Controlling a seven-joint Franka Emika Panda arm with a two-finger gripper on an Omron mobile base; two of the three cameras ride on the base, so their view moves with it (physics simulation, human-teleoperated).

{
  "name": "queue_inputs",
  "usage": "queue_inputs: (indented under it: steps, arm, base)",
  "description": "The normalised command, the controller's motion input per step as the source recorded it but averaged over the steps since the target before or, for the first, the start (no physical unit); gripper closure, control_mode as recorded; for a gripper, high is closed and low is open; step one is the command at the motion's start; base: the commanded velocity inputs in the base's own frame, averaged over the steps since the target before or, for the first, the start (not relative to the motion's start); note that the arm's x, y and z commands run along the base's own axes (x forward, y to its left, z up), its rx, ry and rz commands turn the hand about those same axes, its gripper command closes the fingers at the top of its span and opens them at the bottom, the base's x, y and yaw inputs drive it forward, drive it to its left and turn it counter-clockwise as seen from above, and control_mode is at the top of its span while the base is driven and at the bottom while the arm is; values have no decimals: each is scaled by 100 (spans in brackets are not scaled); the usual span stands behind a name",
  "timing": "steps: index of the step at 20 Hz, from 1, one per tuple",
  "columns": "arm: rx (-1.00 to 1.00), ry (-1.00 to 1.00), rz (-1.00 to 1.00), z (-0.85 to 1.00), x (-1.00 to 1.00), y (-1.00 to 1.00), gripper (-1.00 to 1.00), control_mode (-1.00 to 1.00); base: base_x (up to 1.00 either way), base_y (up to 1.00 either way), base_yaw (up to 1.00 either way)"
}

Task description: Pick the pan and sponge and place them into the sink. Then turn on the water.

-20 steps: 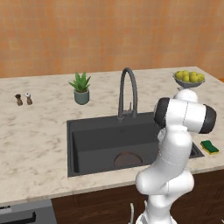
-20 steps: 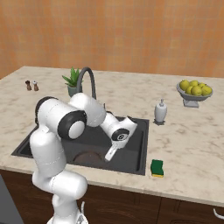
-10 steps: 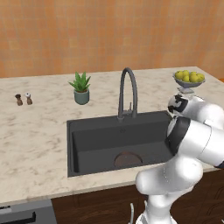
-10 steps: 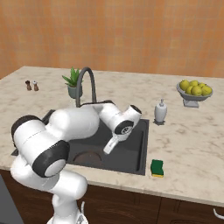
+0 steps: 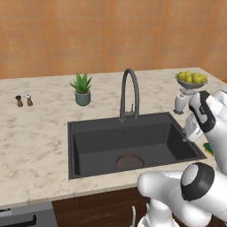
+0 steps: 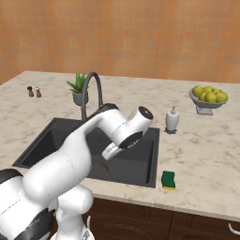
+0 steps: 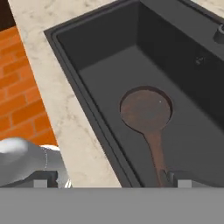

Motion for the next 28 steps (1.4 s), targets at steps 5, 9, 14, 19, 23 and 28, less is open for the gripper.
queue_inputs:
  steps: [5, 9, 14, 19, 23, 28]
  arm:
    - [0, 0, -38, 64, -31, -12, -100, -100]
    - [0, 0, -41, 34, -33, -9, -100, -100]
    - [0, 1, -40, 21, -31, -11, -100, -100]
    - [0, 20, -28, 17, -7, -31, -100, -100]
    - [0, 28, -18, 0, 0, -44, -100, -100]
    - [0, 13, -4, 0, 0, -41, -100, -100]
  base:
    - [0, 0, 0]
    - [0, 0, 0]
    - [0, 0, 0]
    - [0, 0, 0]
    - [0, 0, 0]
    - [0, 0, 0]
